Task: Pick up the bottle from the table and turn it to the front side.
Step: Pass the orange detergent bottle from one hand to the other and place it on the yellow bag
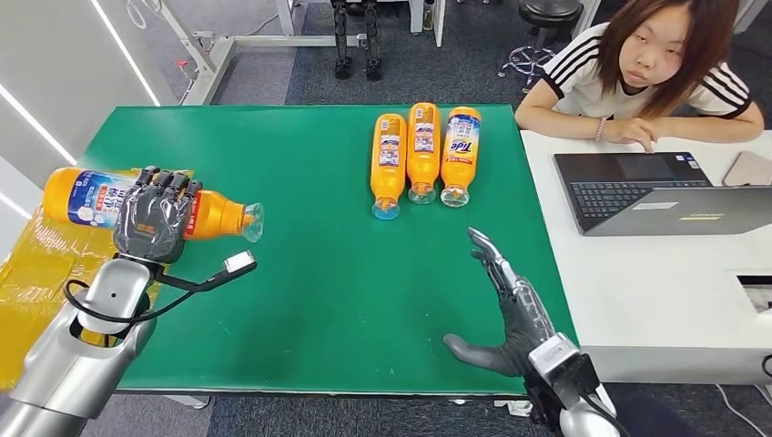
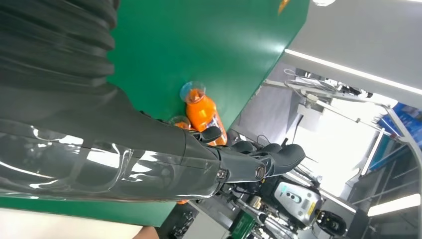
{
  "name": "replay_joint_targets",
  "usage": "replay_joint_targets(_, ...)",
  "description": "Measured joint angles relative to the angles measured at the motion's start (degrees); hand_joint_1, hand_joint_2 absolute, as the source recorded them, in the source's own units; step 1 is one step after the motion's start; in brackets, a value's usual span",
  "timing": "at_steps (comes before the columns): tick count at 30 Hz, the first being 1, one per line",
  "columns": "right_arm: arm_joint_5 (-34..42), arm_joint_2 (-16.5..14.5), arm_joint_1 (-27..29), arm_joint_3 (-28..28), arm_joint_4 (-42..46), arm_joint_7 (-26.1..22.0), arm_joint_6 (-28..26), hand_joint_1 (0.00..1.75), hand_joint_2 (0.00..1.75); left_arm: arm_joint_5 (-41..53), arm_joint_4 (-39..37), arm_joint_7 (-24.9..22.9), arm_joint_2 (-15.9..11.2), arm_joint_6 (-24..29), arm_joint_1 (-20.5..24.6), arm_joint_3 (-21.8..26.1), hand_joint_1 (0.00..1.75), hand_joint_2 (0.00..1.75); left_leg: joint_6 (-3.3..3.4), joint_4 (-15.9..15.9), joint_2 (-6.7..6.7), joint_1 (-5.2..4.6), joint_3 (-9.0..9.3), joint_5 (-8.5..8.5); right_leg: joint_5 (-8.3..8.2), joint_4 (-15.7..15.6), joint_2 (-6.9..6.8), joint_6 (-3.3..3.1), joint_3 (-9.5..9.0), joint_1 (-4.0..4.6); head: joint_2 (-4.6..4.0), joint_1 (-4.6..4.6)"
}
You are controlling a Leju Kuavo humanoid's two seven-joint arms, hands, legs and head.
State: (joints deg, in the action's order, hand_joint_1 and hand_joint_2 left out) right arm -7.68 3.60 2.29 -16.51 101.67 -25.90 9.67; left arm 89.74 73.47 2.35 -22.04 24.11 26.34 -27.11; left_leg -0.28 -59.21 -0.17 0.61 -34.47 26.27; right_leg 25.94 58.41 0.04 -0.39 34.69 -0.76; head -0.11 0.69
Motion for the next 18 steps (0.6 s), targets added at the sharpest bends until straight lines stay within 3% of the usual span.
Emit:
replay_joint_targets(3,-0.9,-0.4,1.9,0.9,1.5,0.2,0.6,0.00,1.75,0.1,-4.9,-3.8,-1.3,-1.2,1.4,-3.9,1.75,1.75,0.00,0.0,0.07,0.00,0.01,0.00,-0.01,0.0,0.05,-0.01,0.00,0.00,0.00,0.00)
replay_joint_targets(6,-1.2,-0.7,2.8,1.5,2.3,0.2,0.8,0.00,1.75,0.1,-8.8,-4.1,-1.6,-1.5,2.2,-5.9,1.75,1.75,0.00,0.0,0.10,0.00,0.01,0.00,-0.01,0.0,0.07,-0.01,0.00,0.00,0.00,-0.01)
replay_joint_targets(13,-1.5,-1.6,4.2,2.7,3.8,0.5,1.2,0.00,1.75,0.0,-16.9,-0.7,-0.4,-5.1,3.1,-5.6,1.75,1.75,0.00,0.0,0.10,0.00,0.00,0.00,-0.01,0.0,0.08,-0.01,0.01,0.00,0.00,0.00)
replay_joint_targets(18,-2.3,-2.7,4.3,3.3,4.2,1.2,2.6,0.00,1.75,-0.1,-22.7,0.2,1.1,-4.9,3.1,-3.2,1.75,1.75,-0.01,0.0,0.14,0.01,0.00,0.00,-0.01,0.0,0.12,-0.01,0.00,0.00,0.00,0.00)
